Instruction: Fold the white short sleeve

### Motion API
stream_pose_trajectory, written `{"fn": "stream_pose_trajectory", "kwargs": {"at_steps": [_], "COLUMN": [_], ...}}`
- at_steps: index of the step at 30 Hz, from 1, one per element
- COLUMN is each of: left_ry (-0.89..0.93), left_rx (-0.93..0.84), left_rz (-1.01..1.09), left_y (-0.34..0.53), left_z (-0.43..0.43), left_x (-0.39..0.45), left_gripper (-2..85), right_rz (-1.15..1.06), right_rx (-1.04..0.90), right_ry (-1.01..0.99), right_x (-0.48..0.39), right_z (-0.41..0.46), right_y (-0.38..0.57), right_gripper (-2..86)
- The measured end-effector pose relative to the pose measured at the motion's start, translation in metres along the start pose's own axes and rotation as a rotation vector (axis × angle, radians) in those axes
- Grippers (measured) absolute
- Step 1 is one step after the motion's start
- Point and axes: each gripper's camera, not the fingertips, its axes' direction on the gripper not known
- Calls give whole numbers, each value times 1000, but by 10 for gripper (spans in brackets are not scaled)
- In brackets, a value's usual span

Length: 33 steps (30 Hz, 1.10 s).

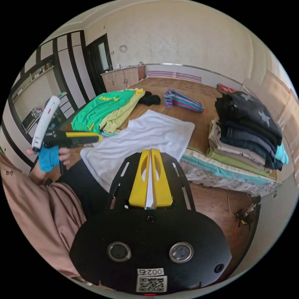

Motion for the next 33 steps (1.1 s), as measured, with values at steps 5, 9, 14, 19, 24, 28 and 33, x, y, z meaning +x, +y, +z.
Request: {"fn": "stream_pose_trajectory", "kwargs": {"at_steps": [5,9,14,19,24,28,33], "left_ry": [36,92,133,306,330,374,327], "left_rx": [71,178,130,18,-81,-93,-43], "left_rz": [-14,176,360,477,499,533,575], "left_y": [15,35,55,70,79,81,80], "left_z": [6,8,21,38,63,75,72], "left_x": [-49,-78,-99,-118,-134,-134,-139], "left_gripper": [-10,-9,-7,34,101,49,-7], "right_rz": [-61,-99,-77,-16,14,-1,-25], "right_rx": [-101,-137,-151,-146,-110,-109,-86], "right_ry": [-74,-150,-219,-225,-236,-235,-245], "right_x": [21,24,30,40,44,42,39], "right_z": [5,8,17,26,28,31,28], "right_y": [66,99,130,151,161,165,167], "right_gripper": [31,81,103,107,105,88,25]}}
